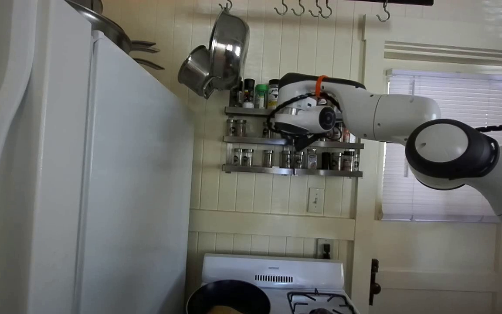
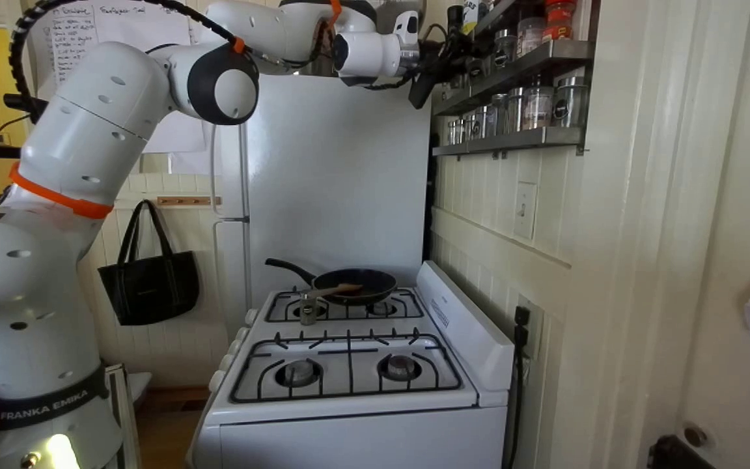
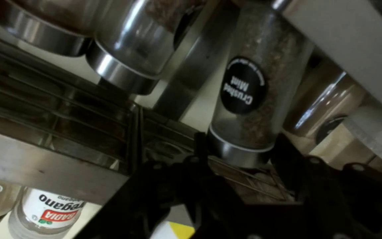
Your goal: Put one of the glass containers on the stove on the middle shelf
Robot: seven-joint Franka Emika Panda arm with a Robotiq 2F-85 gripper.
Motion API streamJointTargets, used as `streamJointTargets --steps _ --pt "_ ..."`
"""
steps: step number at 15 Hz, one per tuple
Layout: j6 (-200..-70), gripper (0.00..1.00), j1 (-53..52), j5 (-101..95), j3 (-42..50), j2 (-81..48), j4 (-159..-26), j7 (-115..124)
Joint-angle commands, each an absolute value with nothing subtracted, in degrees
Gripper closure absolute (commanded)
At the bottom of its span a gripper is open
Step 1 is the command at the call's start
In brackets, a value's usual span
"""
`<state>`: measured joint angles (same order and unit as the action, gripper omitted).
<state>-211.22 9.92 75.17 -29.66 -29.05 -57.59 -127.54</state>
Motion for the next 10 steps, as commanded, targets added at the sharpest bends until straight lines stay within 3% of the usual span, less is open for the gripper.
streamJointTargets --steps 1,10 --pt "-212.6 0.72 8.9 75.3 -30.1 -30.4 -54.1 -123.4" --pt "-212.5 0.72 9.1 76.9 -30.5 -30.2 -53.7 -114.9"
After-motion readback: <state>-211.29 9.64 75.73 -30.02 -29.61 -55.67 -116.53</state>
